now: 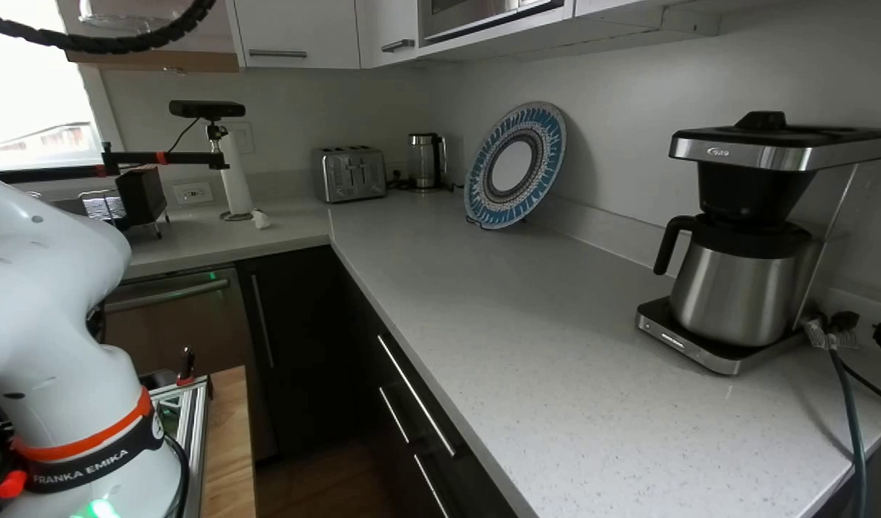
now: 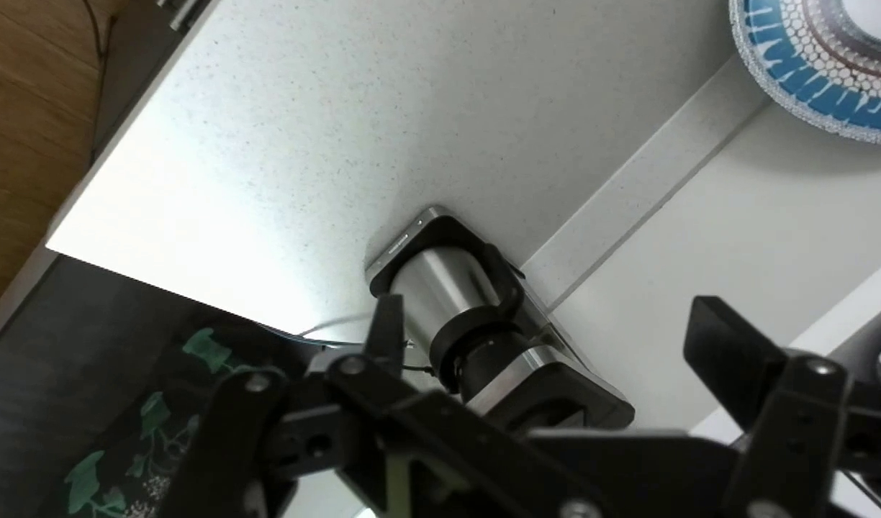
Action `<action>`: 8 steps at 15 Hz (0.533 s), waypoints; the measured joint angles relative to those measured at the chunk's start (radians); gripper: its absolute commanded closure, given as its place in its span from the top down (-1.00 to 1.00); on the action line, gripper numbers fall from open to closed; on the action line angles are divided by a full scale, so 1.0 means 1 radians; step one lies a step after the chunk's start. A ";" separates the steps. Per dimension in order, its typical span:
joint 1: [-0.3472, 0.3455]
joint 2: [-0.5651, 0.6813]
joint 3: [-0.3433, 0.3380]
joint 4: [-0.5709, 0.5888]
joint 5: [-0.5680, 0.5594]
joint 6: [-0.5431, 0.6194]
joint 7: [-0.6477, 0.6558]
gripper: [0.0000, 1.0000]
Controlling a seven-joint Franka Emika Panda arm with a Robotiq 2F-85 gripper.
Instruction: Open the top right cupboard door
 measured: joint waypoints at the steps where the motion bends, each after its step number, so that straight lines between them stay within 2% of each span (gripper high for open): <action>1: 0.000 0.024 -0.006 0.023 0.006 0.009 0.003 1.00; 8: 0.000 0.164 -0.051 0.169 0.039 0.032 0.050 1.00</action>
